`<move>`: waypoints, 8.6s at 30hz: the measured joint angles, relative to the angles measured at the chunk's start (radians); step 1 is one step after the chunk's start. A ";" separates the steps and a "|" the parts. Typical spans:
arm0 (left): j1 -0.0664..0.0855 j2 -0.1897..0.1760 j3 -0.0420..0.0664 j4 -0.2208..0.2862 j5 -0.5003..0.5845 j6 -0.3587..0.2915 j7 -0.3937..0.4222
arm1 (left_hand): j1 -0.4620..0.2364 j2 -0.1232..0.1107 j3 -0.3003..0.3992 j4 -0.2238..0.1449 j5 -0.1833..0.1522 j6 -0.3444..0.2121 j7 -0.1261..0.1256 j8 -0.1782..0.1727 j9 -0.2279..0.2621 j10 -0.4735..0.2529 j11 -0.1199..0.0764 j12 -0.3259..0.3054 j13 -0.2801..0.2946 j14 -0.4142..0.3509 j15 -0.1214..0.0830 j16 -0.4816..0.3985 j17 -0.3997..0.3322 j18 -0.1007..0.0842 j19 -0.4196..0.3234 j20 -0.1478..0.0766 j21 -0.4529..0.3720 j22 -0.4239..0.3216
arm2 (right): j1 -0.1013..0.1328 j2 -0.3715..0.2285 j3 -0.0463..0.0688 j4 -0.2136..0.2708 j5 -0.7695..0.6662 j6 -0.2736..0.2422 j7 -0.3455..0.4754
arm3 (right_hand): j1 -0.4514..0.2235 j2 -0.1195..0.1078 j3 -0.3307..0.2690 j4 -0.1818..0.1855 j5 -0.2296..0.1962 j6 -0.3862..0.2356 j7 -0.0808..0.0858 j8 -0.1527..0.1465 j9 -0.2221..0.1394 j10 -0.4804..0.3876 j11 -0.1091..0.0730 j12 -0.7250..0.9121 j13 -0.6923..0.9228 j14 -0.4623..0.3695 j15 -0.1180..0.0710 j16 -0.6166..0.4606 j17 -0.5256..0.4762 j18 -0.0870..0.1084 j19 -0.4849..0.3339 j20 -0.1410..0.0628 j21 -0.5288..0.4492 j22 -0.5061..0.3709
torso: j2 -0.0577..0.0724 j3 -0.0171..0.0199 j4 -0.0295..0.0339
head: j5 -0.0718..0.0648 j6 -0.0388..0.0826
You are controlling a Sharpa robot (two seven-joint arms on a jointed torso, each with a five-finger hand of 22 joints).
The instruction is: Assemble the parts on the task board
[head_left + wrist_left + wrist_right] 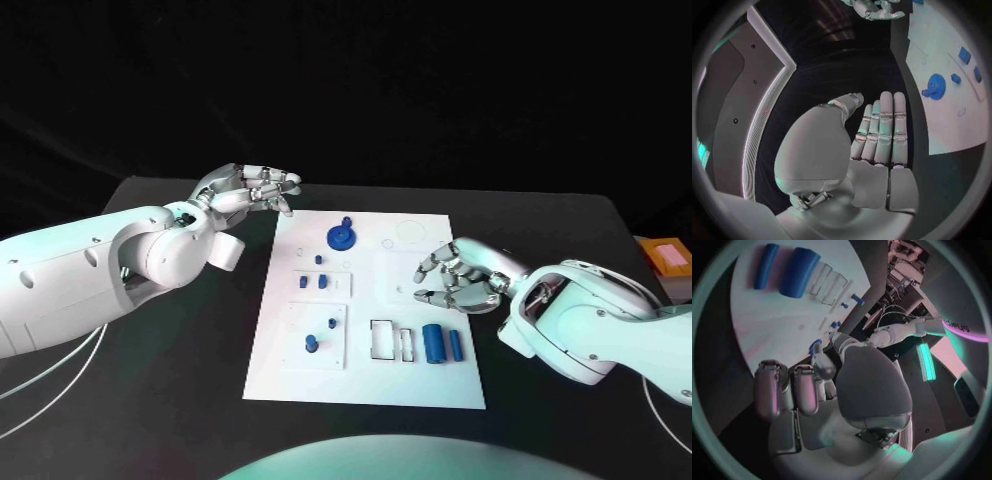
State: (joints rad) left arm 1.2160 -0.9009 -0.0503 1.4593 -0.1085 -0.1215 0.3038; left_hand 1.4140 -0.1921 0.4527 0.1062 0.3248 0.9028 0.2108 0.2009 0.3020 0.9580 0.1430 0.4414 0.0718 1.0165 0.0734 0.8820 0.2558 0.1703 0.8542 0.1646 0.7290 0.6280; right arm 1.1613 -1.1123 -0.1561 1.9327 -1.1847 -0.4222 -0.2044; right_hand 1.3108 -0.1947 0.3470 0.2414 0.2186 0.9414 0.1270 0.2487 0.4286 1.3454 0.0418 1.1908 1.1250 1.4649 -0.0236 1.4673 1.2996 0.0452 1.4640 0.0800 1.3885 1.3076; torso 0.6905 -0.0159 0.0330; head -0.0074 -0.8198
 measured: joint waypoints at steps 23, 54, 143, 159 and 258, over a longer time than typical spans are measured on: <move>0.000 -0.004 -0.008 0.003 0.004 -0.001 0.004 | 0.000 0.000 0.000 0.000 0.000 0.004 -0.004 0.000 0.001 0.000 0.000 0.003 0.001 0.000 0.000 0.000 0.000 0.000 0.000 0.000 0.000 0.001 | -0.061 -0.120 -0.034 0.107 -0.057 -0.002 -0.177 | -0.109 0.001 -0.122 0.051 0.041 0.031 -0.013 0.041 0.036 0.089 -0.010 0.200 0.183 0.000 -0.007 0.062 0.009 -0.016 0.004 -0.003 0.072 0.000 | -0.009 -0.0044 -0.0100 | -0.078 -0.007; 0.000 -0.012 -0.008 0.005 0.007 0.001 0.003 | -0.009 0.009 -0.004 0.004 0.000 0.004 -0.004 0.000 0.001 0.000 0.000 0.003 0.000 0.000 0.000 0.000 0.000 0.000 0.000 0.000 0.000 0.001 | -0.138 0.007 -0.031 0.037 -0.149 0.027 -0.254 | -0.154 0.025 -0.241 0.051 -0.006 0.022 -0.018 0.073 0.061 0.089 -0.010 0.195 0.183 0.000 -0.007 0.065 0.008 -0.016 0.000 -0.007 0.072 0.000 | -0.008 -0.0032 -0.0105 | -0.068 -0.021; 0.000 -0.013 -0.008 0.013 0.011 0.011 -0.004 | -0.009 0.009 -0.004 0.004 0.000 0.004 -0.004 0.000 0.002 0.000 0.000 0.007 0.000 0.000 0.000 0.000 0.000 0.000 0.000 0.000 0.000 0.000 | -0.115 0.158 -0.028 0.014 0.042 -0.046 -0.263 | -0.232 0.066 -0.173 0.052 0.041 0.077 -0.050 0.131 0.083 0.114 -0.035 0.227 0.183 0.002 -0.030 0.076 0.008 -0.016 0.000 -0.024 0.130 0.000 | -0.008 -0.0040 -0.0105 | -0.035 -0.026; 0.000 -0.017 -0.008 0.014 0.011 0.011 -0.006 | -0.009 0.009 -0.004 0.004 0.000 0.004 -0.004 0.000 0.002 -0.004 -0.004 0.007 0.000 0.000 0.000 0.000 0.000 0.000 0.000 0.000 -0.004 0.000 | -0.116 0.144 -0.028 0.036 0.012 -0.043 -0.264 | -0.320 0.096 -0.411 0.055 -0.103 0.066 -0.049 0.150 0.097 0.118 -0.038 0.219 0.183 0.002 -0.030 0.076 0.008 -0.016 0.000 -0.024 0.130 0.000 | -0.008 -0.0038 -0.0114 | -0.031 -0.026; 0.000 -0.019 -0.014 0.013 0.011 0.010 -0.012 | -0.005 0.013 -0.004 0.004 0.000 0.004 -0.004 0.000 0.002 -0.004 -0.004 0.009 0.000 0.000 0.000 0.000 0.000 0.000 0.000 0.000 -0.004 0.000 | -0.036 -0.120 -0.029 0.068 -0.006 0.025 -0.149 | 0.052 0.212 -0.628 0.038 -0.048 0.027 -0.049 0.178 0.132 0.121 -0.045 0.238 0.189 0.004 -0.042 0.081 0.008 -0.031 0.000 -0.039 0.123 0.000 | -0.009 -0.0041 -0.0114 | -0.038 -0.025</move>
State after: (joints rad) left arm 1.2160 -0.9202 -0.0642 1.4726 -0.0971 -0.1115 0.2916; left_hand 1.4086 -0.1790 0.4486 0.1103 0.3248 0.9064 0.2073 0.2009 0.3043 0.9544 0.1394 0.4500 0.0719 1.0165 0.0734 0.8820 0.2558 0.1702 0.8541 0.1646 0.7252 0.6282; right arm 1.1253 -1.2325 -0.1854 2.0006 -1.1902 -0.3972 -0.3530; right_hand 1.3627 0.0169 -0.2813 0.2799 0.1704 0.9687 0.0778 0.4270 0.5610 1.4666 -0.0034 1.4284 1.3143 1.4685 -0.0652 1.5485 1.3077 0.0141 1.4642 0.0412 1.5119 1.3074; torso 0.6814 -0.0200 0.0216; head -0.0458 -0.8452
